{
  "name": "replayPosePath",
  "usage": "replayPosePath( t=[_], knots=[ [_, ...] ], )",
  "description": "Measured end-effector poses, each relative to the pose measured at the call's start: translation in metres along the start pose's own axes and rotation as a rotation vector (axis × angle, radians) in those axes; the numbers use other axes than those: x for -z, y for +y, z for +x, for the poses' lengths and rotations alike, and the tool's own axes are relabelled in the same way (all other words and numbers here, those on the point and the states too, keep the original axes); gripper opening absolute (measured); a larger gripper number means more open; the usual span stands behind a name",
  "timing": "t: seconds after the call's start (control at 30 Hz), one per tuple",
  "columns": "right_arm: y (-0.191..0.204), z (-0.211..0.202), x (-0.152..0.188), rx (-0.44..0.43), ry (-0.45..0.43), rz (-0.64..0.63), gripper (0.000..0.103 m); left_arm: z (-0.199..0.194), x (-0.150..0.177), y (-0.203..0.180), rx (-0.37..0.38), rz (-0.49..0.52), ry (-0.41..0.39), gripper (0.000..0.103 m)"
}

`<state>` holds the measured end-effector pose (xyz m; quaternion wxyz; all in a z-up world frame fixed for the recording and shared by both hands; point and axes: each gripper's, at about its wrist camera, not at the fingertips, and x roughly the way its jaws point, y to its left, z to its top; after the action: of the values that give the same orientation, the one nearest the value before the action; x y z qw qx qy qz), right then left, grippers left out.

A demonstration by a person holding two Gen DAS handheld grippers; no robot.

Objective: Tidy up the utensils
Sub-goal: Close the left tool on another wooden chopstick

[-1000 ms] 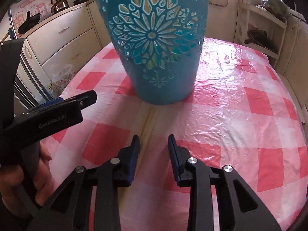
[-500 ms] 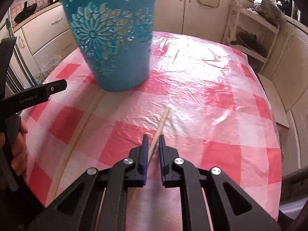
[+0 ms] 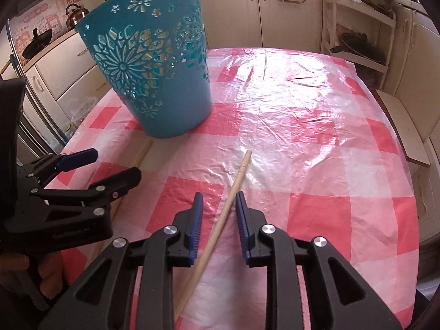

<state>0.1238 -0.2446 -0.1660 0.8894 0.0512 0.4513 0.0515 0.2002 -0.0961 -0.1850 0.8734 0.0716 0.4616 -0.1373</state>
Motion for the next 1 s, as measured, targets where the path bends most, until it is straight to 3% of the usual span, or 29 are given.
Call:
replayPosePath(
  t=[0.13,0.3,0.37,0.63,0.7,0.77,0.83,0.87,1.0],
  knots=[
    [-0.001,-0.002,0.001,-0.019,0.002,0.006,0.030,0.001,0.001,-0.008,-0.019,0.016,-0.006,0.054],
    [-0.002,-0.004,0.003,-0.036,0.004,0.017,0.032,0.002,0.000,-0.020,0.007,0.045,-0.013,0.014],
    [-0.003,-0.005,0.003,-0.039,0.004,0.020,0.033,0.001,0.001,-0.024,0.021,0.057,-0.022,0.006],
    [-0.002,-0.005,0.004,-0.051,-0.005,0.027,0.039,-0.001,0.002,-0.025,0.029,0.069,-0.016,0.006],
    [-0.002,-0.004,0.004,-0.051,-0.009,0.028,0.040,0.000,0.000,-0.022,0.007,0.064,-0.014,0.015],
    [-0.001,-0.004,0.004,-0.049,-0.013,0.028,0.041,0.000,-0.001,-0.018,0.011,0.061,-0.020,0.015],
    [0.000,-0.003,0.003,-0.047,-0.017,0.028,0.042,0.001,0.000,-0.016,0.022,0.064,-0.028,0.013],
    [0.000,-0.003,0.003,-0.046,-0.018,0.027,0.043,0.001,0.000,-0.015,0.037,0.067,-0.031,0.006],
    [0.004,-0.002,0.002,-0.038,-0.021,0.016,0.046,-0.002,0.002,-0.013,0.045,0.078,-0.026,0.004]
  ],
)
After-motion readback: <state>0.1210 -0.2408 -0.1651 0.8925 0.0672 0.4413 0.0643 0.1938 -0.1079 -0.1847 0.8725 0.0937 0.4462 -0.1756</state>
